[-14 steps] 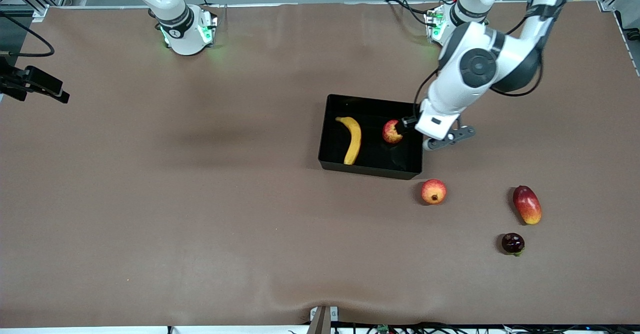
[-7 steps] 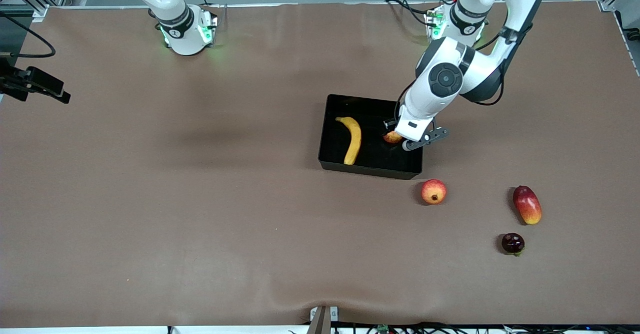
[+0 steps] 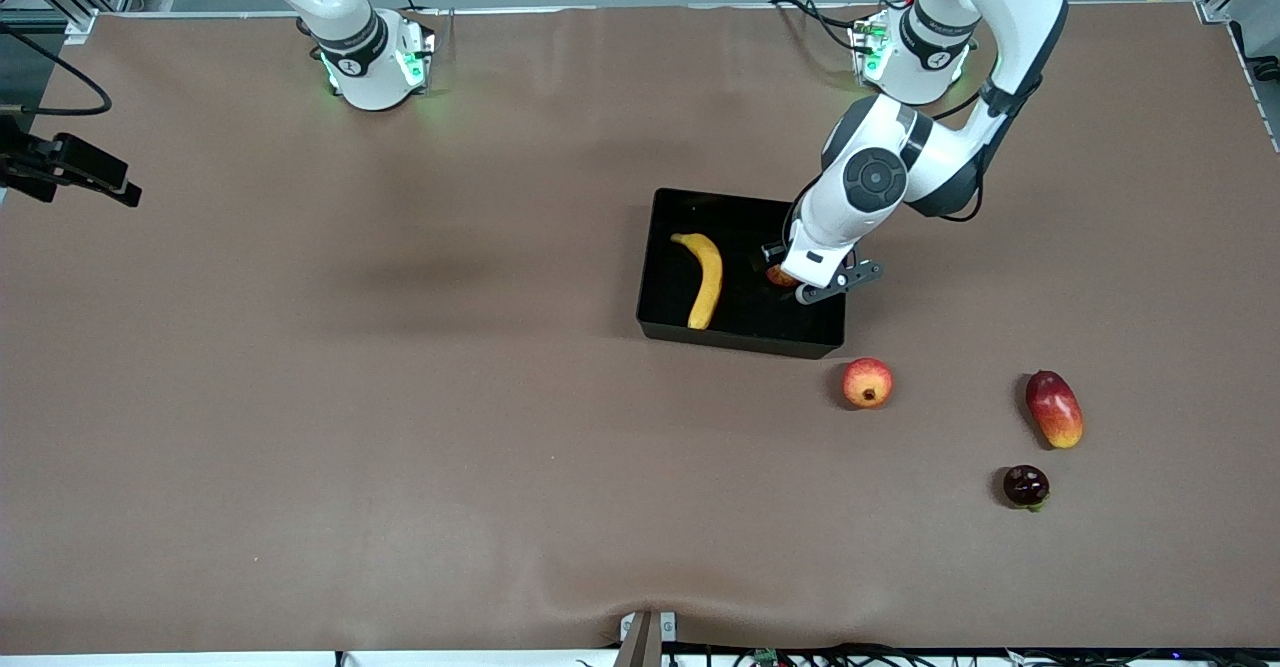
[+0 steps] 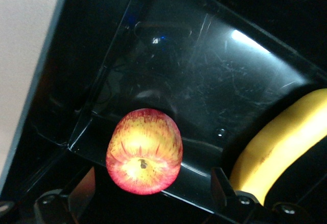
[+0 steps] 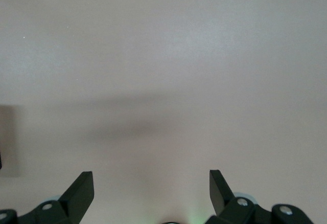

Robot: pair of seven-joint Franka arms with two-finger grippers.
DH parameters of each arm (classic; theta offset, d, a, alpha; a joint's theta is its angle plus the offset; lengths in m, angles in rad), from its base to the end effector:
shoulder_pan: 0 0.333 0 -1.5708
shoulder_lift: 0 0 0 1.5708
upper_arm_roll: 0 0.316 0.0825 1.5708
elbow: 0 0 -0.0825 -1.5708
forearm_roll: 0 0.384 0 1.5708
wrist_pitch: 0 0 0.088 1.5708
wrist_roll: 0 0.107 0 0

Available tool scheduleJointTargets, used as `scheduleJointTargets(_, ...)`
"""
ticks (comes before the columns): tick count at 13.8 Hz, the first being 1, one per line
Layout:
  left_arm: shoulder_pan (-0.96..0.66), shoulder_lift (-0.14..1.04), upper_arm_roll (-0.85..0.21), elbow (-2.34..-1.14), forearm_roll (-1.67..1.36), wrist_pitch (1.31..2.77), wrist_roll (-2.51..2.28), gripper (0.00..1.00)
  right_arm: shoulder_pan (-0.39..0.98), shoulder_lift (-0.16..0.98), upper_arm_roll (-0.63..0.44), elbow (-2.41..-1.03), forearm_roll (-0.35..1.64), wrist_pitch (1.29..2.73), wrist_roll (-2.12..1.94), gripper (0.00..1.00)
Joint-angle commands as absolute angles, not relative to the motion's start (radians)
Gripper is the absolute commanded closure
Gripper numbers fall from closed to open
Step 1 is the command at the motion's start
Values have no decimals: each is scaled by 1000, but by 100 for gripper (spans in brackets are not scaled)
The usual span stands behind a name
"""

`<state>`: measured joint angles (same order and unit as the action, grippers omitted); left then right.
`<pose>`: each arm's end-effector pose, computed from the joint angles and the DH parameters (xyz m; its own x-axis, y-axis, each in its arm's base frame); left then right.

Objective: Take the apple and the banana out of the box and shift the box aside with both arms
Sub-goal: 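Lift the apple with the left gripper while the right gripper moves out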

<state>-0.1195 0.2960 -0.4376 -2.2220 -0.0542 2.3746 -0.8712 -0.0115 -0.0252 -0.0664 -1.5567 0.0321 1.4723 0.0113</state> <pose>0.4542 -0.2861 0.2441 0.9160 0.3491 -0.1974 0.3576 -0.9338 0.0077 0.5351 -0.0386 0.6365 0.9945 -0.0857 -0.0595 -0.0877 -0.9956 -0.0331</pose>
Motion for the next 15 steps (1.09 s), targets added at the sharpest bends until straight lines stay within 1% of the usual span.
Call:
scheduleJointTargets(1, -126, 328, -437, -2226, -8, 2402, -887, 0, -12, -48, -63, -1577, 20, 1474, 12, 0)
scheduleJointTargets(10, -127, 390, -436, -2220, 44, 2430, -887, 0, -9, -48, -63, -1578, 20, 1474, 12, 0)
scheduleJointTargets(11, -127, 390, -436, -2218, 46, 2430, -887, 16, -9, -48, -63, -1578, 20, 1476, 14, 0)
scheduleJointTargets(13, -127, 390, -436, -2215, 46, 2430, -887, 58, -9, -48, -63, -1577, 20, 1476, 14, 0)
scheduleJointTargets(15, -126, 385, -436, -2210, 46, 2430, -887, 96, -14, -46, -63, -1577, 20, 1488, 12, 0)
